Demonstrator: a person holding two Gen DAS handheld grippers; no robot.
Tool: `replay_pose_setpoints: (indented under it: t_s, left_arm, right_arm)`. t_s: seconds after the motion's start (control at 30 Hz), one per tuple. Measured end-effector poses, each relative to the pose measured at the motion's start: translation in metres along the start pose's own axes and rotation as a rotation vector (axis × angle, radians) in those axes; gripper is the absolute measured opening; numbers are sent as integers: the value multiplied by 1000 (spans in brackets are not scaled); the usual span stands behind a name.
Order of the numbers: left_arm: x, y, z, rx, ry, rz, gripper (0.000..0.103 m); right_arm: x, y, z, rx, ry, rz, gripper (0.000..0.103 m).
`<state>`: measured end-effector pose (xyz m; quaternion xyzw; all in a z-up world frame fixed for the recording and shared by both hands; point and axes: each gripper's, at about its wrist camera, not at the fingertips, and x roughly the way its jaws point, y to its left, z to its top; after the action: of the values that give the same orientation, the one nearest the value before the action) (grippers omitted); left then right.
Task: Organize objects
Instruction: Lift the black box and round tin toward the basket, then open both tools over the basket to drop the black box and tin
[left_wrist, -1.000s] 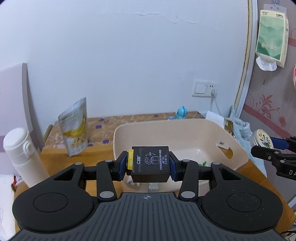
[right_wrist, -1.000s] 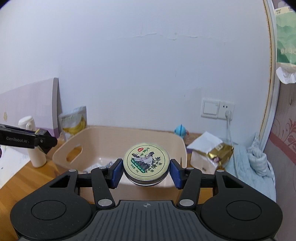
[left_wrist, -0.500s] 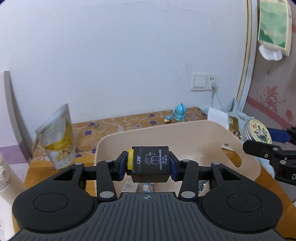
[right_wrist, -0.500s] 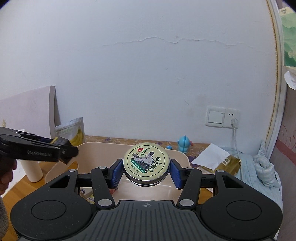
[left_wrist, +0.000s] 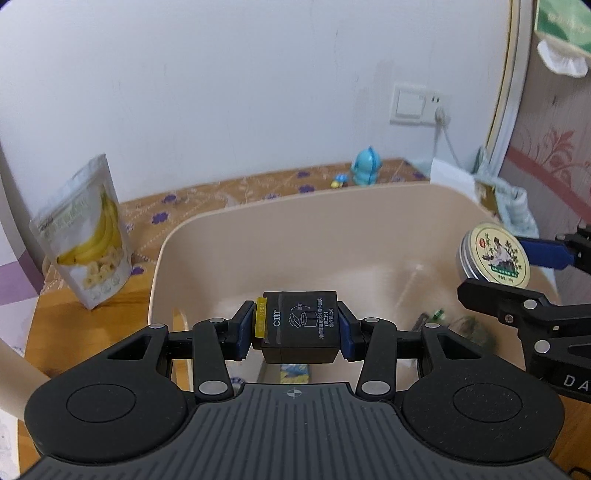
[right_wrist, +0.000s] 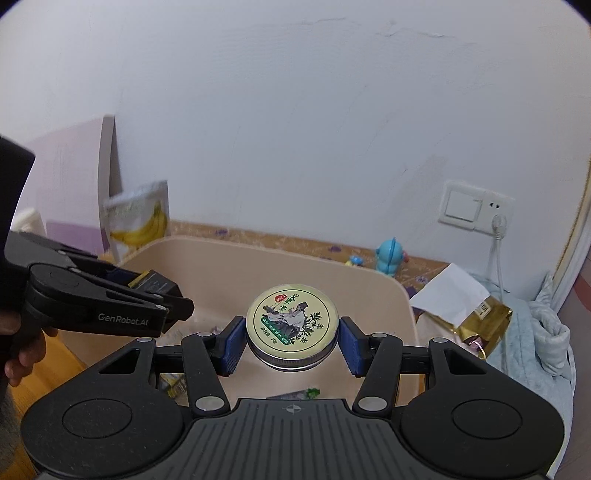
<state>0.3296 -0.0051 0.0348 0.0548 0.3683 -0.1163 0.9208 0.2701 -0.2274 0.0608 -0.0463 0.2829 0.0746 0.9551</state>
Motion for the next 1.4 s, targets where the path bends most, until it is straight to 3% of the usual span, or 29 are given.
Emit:
replay_pose_setpoints:
  t_s: [0.47,0.77,0.83,1.07,1.17,1.27,1.4]
  left_arm:
    - [30,1,-8,28,138,10,46]
    - [28,2,-6,23,125,15,46]
    - [26,1,-5,23,117,7,53]
    - [16,-5,-3,24,83,6,70]
    - [7,-6,-1,24,57,16,71]
    - [-3,-5,1,14,38,15,72]
    - [-20,-2,2,5,9,25,75]
  right_arm:
    - [43,13,-8,-66,175,44,51]
    - [57,12,-19,-41,248,53,52]
    - [57,11,-21,-27,252,52,52]
    - [44,14,-23,-54,211,-2,81]
    - [34,12,-22,-45,189,-13,91]
    - [22,10,-21,-42,159,-27,99]
    - [6,11,-19,-36,123,-29,101]
